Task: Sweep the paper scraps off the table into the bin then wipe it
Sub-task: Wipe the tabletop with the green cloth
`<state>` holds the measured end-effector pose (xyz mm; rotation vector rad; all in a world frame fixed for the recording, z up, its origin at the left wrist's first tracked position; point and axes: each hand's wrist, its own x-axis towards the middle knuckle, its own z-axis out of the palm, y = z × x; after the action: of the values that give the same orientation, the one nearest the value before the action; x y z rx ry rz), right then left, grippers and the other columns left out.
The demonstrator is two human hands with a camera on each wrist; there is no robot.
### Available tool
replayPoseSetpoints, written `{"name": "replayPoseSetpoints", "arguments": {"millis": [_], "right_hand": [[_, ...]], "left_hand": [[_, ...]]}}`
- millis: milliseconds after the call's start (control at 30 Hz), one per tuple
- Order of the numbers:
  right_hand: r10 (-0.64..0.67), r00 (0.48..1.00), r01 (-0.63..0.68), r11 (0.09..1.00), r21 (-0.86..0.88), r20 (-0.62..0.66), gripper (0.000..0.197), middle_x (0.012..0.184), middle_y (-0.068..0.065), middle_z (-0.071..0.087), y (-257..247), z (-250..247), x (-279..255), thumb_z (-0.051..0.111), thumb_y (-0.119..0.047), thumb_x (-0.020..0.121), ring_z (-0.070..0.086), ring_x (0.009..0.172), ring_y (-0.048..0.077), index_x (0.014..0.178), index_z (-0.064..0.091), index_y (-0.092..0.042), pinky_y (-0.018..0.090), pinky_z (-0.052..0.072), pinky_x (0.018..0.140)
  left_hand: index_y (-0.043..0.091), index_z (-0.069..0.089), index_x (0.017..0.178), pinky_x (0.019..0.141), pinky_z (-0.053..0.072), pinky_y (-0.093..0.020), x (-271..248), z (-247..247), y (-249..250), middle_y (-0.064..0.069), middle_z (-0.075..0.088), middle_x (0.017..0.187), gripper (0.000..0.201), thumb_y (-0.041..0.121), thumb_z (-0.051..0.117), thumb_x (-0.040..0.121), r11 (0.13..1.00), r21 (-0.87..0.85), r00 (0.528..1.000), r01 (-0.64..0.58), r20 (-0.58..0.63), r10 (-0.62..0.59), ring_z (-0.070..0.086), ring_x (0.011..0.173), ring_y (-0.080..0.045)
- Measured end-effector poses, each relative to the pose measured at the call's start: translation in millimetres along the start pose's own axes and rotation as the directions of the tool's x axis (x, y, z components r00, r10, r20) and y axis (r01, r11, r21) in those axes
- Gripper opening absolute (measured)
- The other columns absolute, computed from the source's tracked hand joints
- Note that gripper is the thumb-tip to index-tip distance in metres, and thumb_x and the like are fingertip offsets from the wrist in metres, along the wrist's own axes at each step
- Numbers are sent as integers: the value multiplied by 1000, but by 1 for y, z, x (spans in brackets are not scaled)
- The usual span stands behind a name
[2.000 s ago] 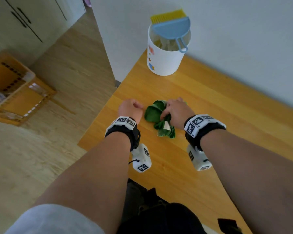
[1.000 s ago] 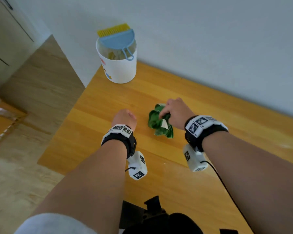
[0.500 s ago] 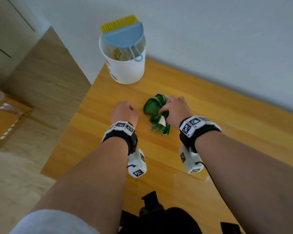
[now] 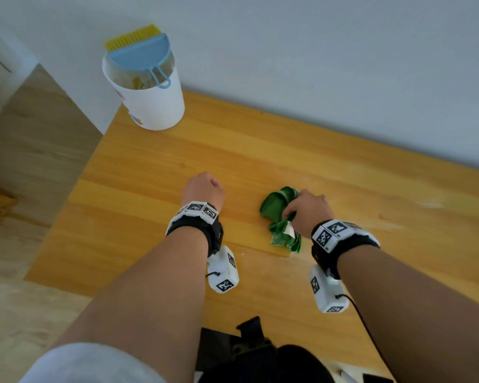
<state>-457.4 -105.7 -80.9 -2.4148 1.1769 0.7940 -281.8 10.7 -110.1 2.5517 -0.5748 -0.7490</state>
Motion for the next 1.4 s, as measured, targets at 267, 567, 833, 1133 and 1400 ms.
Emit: {"name": "replayPoseSetpoints", "arguments": {"millis": [267,567,833,1133,1400], "right_hand": [[-59,994,77,972,220,-88,44,120,1,69,17,-31,-4,48,4,85,56,69,15,108,75,-24,24,45,65],[39,920,78,957,280,-389,47,123,12,62,-2,-114,85,52,-1,82,56,107,39,116,69,-27,45,48,97],[112,972,-105,994,44,-206,59,139,20,36,9,-92,135,60,-41,90,36,130,37,143,39,-24,45,32,107],[68,980,-64,997,31,-186,49,138,17,35,23,-78,133,53,-41,94,44,117,43,140,39,-32,44,32,104],[-29,990,45,992,116,-139,49,129,9,43,31,-60,90,58,-39,91,48,116,31,139,48,-36,42,31,108]], "left_hand": [[23,58,83,46,37,-24,-9,9,15,6,57,74,18,17,47,97,999,-38,1000,-18,-1,18,51,61,-9],[22,64,88,64,47,-29,59,-9,42,8,63,93,24,10,45,94,991,-58,992,-121,12,122,60,76,-15],[25,65,93,65,48,-30,103,0,51,7,63,100,18,18,48,95,980,30,980,-197,-29,198,60,83,-15],[23,61,91,66,51,-33,104,14,56,0,63,99,16,19,46,94,985,66,982,-159,-88,165,60,83,-21],[24,60,88,64,44,-30,74,23,62,3,61,100,15,17,48,95,976,62,977,-211,-2,212,58,81,-18]]}}
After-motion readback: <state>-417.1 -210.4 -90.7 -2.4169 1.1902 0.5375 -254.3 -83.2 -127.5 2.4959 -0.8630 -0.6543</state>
